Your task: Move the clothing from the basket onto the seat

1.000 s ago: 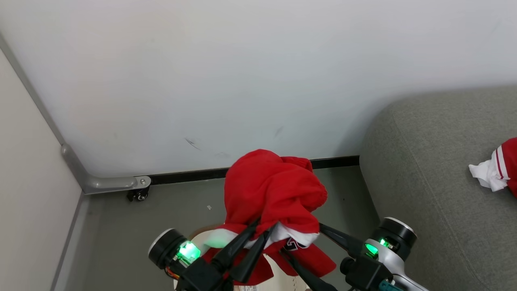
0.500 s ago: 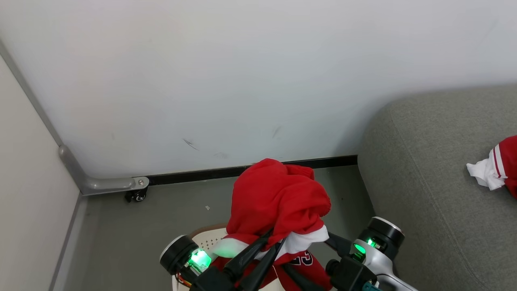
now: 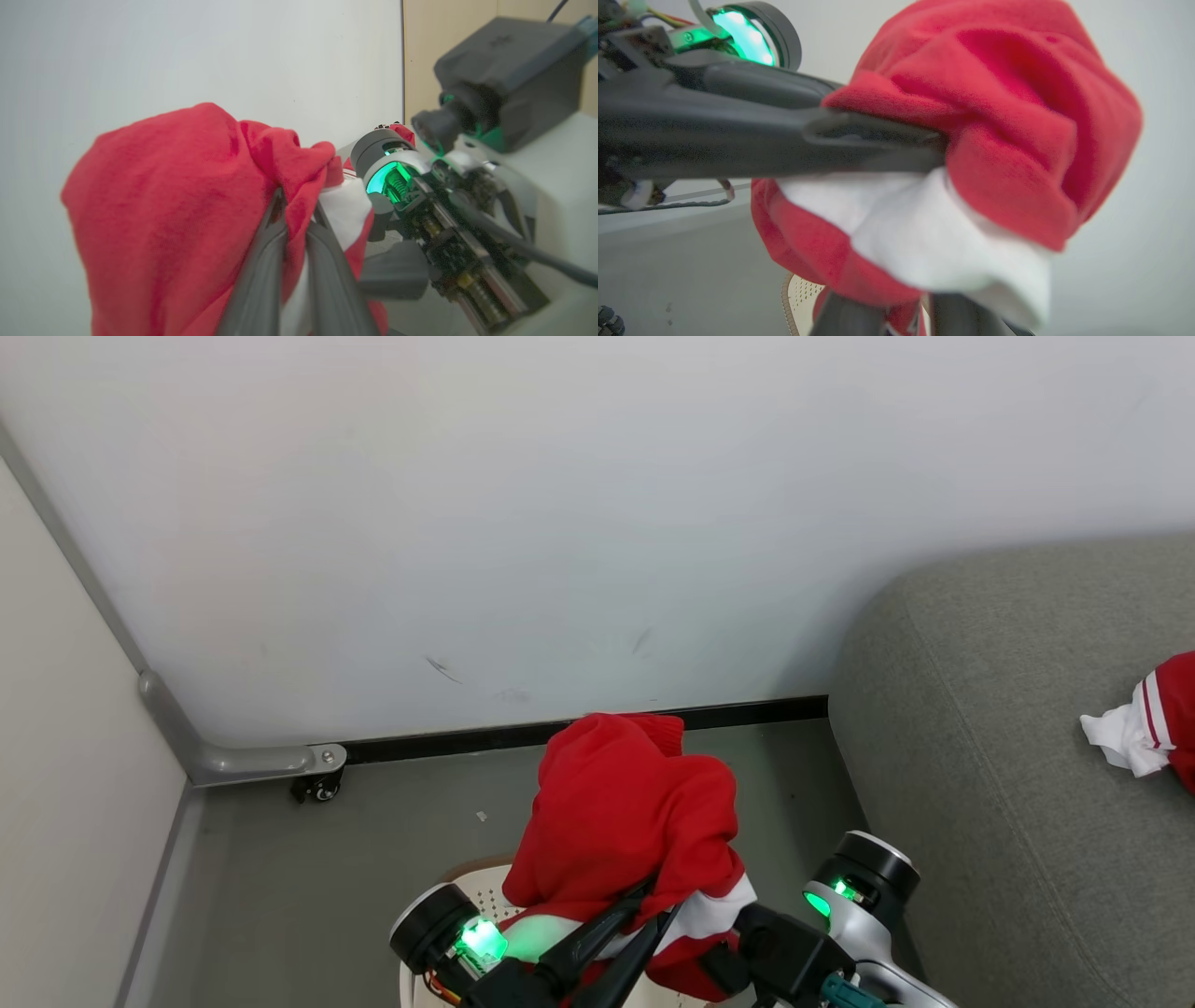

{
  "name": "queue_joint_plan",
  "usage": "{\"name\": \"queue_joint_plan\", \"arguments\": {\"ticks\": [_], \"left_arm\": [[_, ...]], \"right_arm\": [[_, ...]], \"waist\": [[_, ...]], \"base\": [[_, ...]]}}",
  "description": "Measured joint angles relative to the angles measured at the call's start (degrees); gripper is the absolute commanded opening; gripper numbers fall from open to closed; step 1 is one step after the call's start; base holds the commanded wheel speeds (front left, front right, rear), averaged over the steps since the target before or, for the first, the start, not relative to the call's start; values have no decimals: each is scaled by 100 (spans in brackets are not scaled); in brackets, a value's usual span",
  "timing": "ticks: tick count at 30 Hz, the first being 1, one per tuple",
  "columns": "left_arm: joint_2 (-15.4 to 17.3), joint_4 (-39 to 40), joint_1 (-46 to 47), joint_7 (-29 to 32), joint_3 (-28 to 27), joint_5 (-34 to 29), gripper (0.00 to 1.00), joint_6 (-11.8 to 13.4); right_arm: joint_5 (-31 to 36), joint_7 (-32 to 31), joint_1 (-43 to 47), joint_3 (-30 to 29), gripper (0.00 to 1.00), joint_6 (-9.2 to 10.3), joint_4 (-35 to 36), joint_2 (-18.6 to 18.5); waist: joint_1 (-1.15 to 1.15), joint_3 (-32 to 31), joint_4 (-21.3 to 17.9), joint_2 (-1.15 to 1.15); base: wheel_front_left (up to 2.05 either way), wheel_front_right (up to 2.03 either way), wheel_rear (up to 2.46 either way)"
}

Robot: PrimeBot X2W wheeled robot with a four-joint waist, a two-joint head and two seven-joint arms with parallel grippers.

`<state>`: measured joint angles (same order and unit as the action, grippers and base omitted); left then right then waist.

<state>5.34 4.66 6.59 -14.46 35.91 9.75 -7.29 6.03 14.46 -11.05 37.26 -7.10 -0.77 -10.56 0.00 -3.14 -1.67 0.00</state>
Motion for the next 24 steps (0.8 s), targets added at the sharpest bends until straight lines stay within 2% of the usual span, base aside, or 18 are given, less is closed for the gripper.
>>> {"name": "queue_joint_plan", "arguments": {"ticks": [17, 18, 20, 21, 22, 23, 24], "left_arm": [[5, -34, 11, -24, -58, 42, 0, 0], [5, -36, 11, -24, -63, 42, 7, 0], [4, -38, 11, -24, -82, 40, 67, 0], [7, -38, 11, -24, -94, 38, 93, 0], [7, -38, 11, -24, -104, 37, 93, 0], [12, -40, 11, -24, -118, 37, 100, 0], [14, -38, 11, -24, -123, 37, 100, 0]], "right_arm": [[-344, 0, 171, -502, 0, -26, -35, 310], [-343, 0, 170, -523, 0, -52, -27, 309], [-344, 0, 171, -591, 0, -51, -11, 326], [-343, 0, 171, -650, 0, -48, -10, 324], [-343, 0, 171, -702, 0, -47, -8, 324], [-343, 0, 171, -724, 0, -47, -4, 318], [-343, 0, 174, -738, 0, -47, -4, 319]], "waist": [[0, -29, 13, 0], [0, -33, 14, 0], [0, -42, 16, 0], [0, -46, 18, 0], [0, -51, 19, 0], [0, -55, 19, 0], [0, -59, 20, 0]], "base": [[0, 0, 0], [0, 0, 0], [0, 0, 0], [0, 0, 0], [0, 0, 0], [0, 0, 0], [0, 0, 0]]}}
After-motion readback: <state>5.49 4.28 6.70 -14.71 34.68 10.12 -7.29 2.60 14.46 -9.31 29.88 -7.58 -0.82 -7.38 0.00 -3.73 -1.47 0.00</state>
